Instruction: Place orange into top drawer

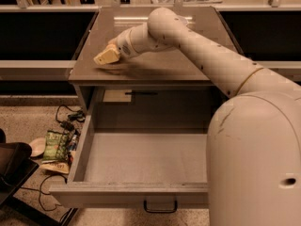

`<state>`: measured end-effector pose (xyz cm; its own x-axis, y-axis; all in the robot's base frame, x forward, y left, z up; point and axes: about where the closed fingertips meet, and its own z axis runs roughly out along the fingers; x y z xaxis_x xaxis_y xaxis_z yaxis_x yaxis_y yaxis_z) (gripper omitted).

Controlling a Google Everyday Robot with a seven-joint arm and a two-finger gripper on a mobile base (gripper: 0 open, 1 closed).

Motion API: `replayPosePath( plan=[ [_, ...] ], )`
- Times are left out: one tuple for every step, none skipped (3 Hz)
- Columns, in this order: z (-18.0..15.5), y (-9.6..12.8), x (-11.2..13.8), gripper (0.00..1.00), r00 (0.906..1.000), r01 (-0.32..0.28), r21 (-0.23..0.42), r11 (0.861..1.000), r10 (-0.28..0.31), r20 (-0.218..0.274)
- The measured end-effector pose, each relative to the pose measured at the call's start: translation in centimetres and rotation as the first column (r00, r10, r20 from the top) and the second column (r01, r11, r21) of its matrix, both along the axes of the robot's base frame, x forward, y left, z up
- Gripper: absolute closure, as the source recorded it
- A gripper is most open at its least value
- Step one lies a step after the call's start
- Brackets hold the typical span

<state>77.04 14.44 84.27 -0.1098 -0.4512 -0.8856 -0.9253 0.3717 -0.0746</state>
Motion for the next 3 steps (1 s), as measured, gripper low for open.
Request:
replayPosePath(
  plan=[
    [-1.34,0.38,0.32,0.71,0.9997,0.0,-0.011,1.0,0.0,-0.023],
    [-1.48,0.65,0.24,0.94,0.9997,-0.004,-0.011,1.0,0.004,-0.025],
    [-1.57,0.81,0.18,1.0,0.9996,-0.007,-0.011,1.0,0.006,-0.026]
  ],
)
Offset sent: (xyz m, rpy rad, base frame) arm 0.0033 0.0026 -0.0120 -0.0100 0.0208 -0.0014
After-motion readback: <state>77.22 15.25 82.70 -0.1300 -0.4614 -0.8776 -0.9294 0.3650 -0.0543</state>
